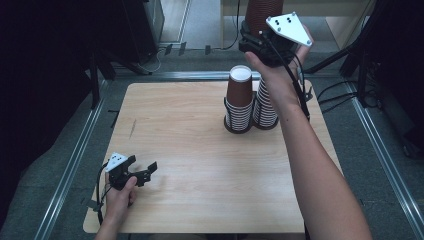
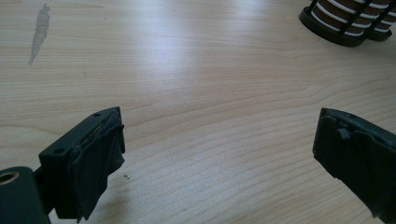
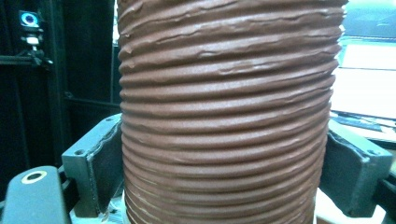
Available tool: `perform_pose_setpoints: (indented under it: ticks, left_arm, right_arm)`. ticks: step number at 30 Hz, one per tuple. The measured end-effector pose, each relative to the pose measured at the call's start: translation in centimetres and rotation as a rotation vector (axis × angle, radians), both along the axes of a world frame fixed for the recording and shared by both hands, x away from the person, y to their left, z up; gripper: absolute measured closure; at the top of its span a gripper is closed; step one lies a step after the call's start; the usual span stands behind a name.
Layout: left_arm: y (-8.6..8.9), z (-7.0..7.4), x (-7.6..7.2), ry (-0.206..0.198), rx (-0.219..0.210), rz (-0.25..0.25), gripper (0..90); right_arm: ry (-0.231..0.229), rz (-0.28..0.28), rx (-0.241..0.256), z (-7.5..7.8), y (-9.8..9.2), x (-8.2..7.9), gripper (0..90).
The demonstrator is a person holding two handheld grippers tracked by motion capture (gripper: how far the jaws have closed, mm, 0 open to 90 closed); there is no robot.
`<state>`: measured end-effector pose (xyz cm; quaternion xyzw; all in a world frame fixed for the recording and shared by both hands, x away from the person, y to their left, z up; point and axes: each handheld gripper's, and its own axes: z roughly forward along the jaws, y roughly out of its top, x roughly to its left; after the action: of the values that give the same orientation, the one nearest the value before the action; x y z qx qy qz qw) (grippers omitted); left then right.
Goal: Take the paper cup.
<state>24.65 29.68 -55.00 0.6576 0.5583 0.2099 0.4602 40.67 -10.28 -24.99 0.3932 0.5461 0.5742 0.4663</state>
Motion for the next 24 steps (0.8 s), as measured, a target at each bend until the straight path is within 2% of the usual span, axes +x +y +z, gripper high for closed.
perform_pose_setpoints:
  ticks: [12, 16, 24]
  left_arm:
    - [0.0, 0.0, 0.0, -0.004, 0.000, 0.001, 2.2]
    - [0.0, 0.0, -0.1, -0.007, 0.004, 0.001, 2.2]
    - [-0.1, 0.0, -0.1, -0.008, 0.005, 0.001, 2.2]
  right_arm:
    - [0.004, 0.064, 0.003, -1.4, 1.3, -1.7, 12.3]
    - [0.013, 0.079, 0.015, -2.3, 1.2, -2.2, 12.3]
    - [0.026, 0.106, 0.008, -3.7, 1.1, -3.3, 12.3]
